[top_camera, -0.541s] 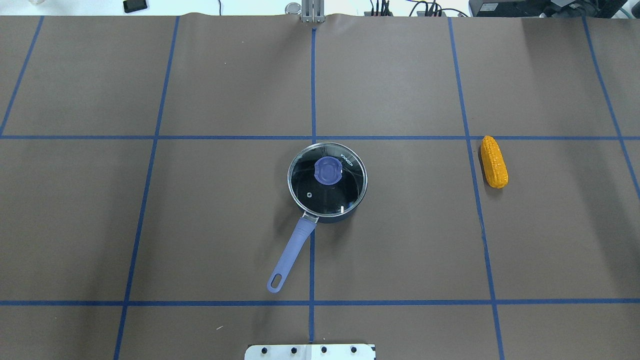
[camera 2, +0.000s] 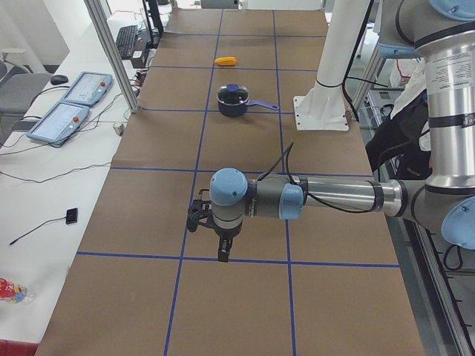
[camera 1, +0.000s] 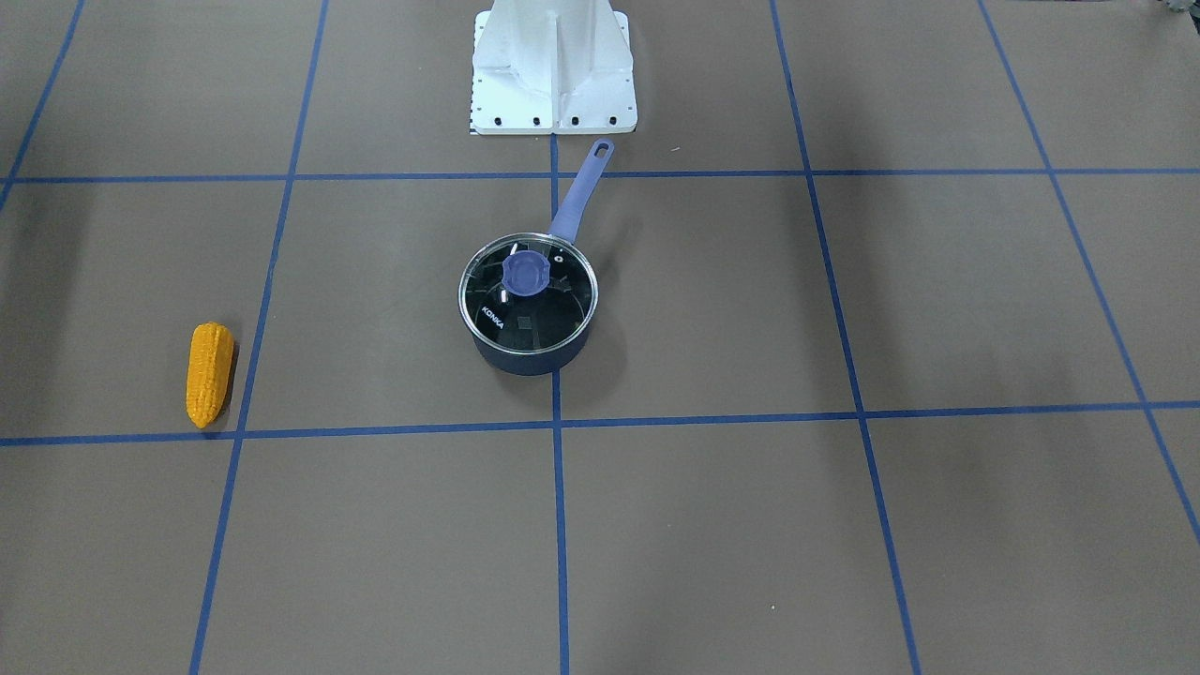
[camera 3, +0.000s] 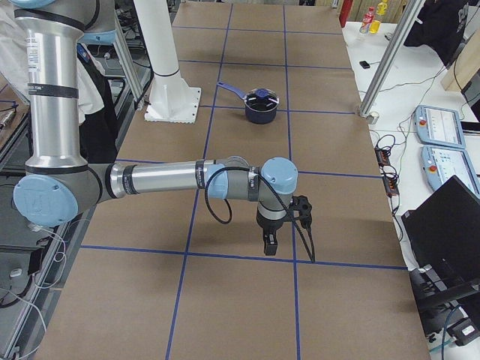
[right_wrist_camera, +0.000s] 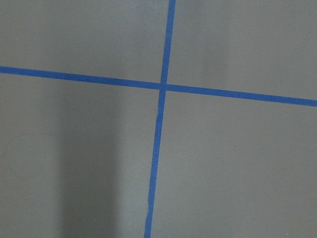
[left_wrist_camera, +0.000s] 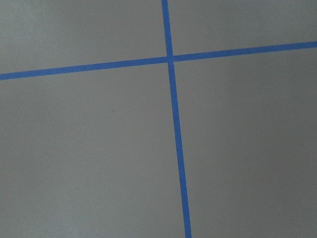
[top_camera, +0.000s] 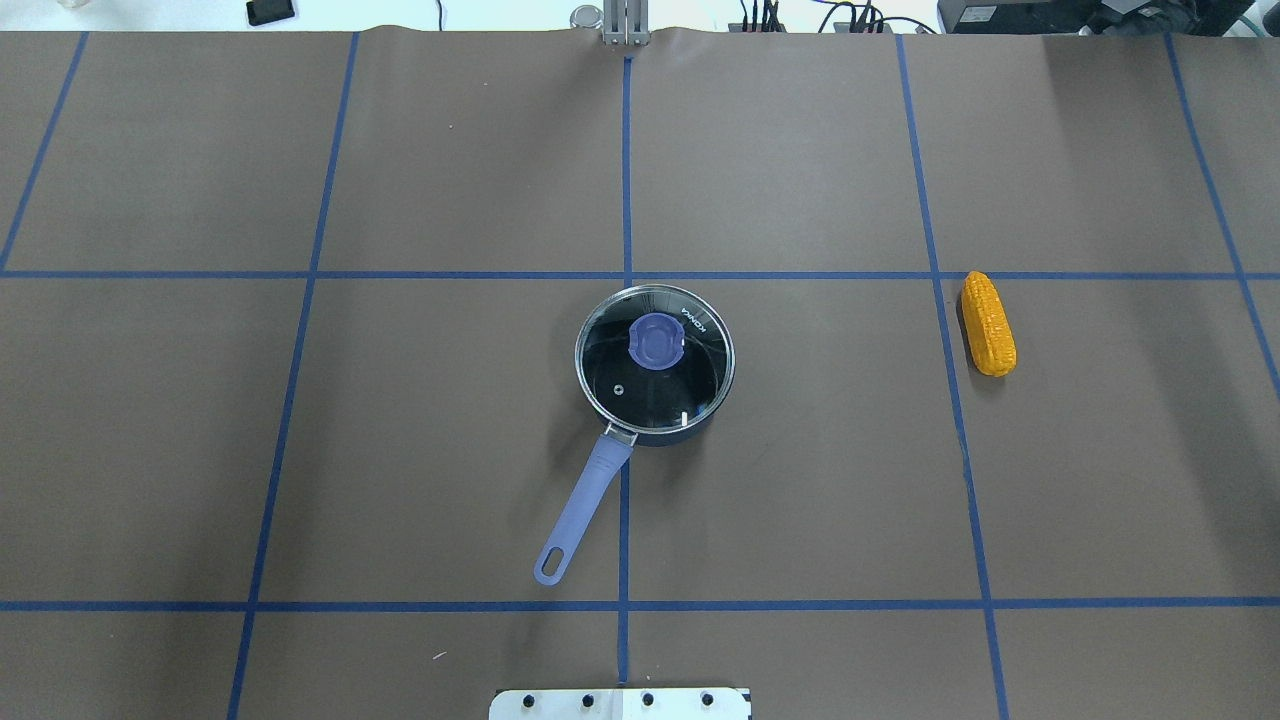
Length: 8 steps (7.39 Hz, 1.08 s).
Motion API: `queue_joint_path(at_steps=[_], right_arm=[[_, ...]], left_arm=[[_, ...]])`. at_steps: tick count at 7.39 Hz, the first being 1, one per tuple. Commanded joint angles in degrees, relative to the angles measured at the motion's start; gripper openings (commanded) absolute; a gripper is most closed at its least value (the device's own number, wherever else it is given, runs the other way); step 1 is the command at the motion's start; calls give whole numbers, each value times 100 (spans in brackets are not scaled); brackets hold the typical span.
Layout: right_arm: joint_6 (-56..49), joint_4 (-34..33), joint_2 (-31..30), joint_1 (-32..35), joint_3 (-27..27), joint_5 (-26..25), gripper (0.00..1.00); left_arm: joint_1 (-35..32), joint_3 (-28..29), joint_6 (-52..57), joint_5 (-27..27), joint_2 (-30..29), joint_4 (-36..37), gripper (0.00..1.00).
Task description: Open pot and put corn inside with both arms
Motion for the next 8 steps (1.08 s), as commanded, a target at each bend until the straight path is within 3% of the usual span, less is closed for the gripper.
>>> queue_joint_path(at_steps=[1,3,5,7,8], right_arm=[[54,790,21,-8,1,1,100],[81,2267,-5,0,-122,18,100],[264,2326,21,0,-157,124,100],[309,2737,39,-43,-184,141,100],[449,2800,56,-209,-192,263,100]], left_arm=[[-4,-29,-43,1,-53,-134,98],[-4,24,-60,-7,-472,-275,98],[-4,189,-43,-33,-1341,-206,98],[-4,435,-43,-688,-1257,-1226,98],[5,358,-147,-745,-1170,-1903,98]])
